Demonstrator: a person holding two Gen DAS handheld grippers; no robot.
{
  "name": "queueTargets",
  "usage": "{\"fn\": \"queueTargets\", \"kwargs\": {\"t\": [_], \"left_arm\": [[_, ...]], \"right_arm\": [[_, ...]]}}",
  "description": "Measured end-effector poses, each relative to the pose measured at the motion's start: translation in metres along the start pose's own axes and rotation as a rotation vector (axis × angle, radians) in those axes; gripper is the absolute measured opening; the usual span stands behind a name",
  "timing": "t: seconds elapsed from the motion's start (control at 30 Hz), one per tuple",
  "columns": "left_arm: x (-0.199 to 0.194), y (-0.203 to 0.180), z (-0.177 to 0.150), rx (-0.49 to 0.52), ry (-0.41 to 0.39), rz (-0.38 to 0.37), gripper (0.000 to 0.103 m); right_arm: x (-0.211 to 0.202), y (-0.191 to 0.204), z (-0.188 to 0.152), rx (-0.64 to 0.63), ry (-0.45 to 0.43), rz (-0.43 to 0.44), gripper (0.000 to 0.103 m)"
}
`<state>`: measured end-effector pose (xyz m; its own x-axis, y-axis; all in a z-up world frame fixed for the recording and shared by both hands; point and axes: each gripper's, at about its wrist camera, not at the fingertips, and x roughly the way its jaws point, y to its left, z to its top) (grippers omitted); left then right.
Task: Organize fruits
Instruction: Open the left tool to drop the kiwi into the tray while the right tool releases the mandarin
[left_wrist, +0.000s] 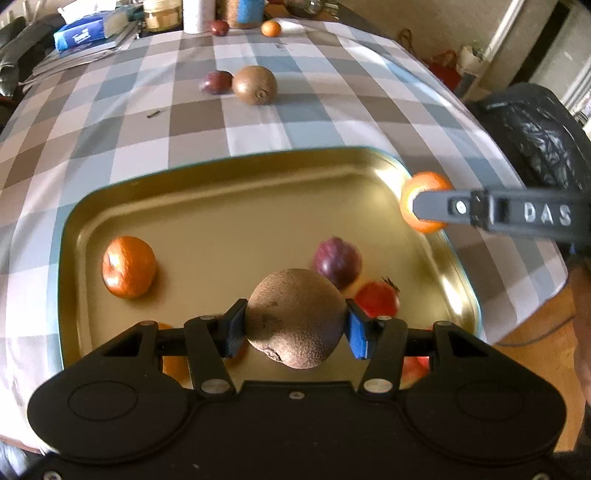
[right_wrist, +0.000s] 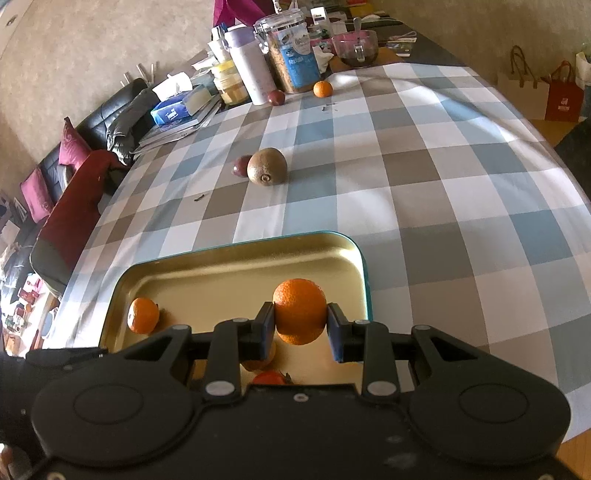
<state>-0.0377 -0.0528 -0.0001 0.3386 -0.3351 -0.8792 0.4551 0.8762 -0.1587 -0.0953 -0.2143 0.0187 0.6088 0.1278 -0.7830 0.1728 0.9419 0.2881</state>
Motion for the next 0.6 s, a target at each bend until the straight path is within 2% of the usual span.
{"fn": "queueTargets", "kwargs": {"t": [0.13, 0.4, 0.5, 0.6], "left_arm": [[0.004, 0.006, 0.008, -0.021, -0.011, 0.029, 0.059], [0.010, 0.015, 0.010, -0.065, 0.001, 0.013, 0.059], [0.003, 0.015, 0.011, -0.067, -0.027, -0.012, 0.059], [-0.002, 0.012, 0.013, -0.062, -0.047, 0.013, 0.060]], "right_arm": [[0.002, 0.001, 0.001, -0.005, 0.001, 0.002, 0.032], [0.003, 0.000, 0.003, 0.009, 0.007, 0.025, 0.033], [0.002, -0.001, 0.004, 0.020, 0.007, 0.048, 0.033], [0.001, 0.000, 0.004, 0.019, 0.006, 0.055, 0.033]]}}
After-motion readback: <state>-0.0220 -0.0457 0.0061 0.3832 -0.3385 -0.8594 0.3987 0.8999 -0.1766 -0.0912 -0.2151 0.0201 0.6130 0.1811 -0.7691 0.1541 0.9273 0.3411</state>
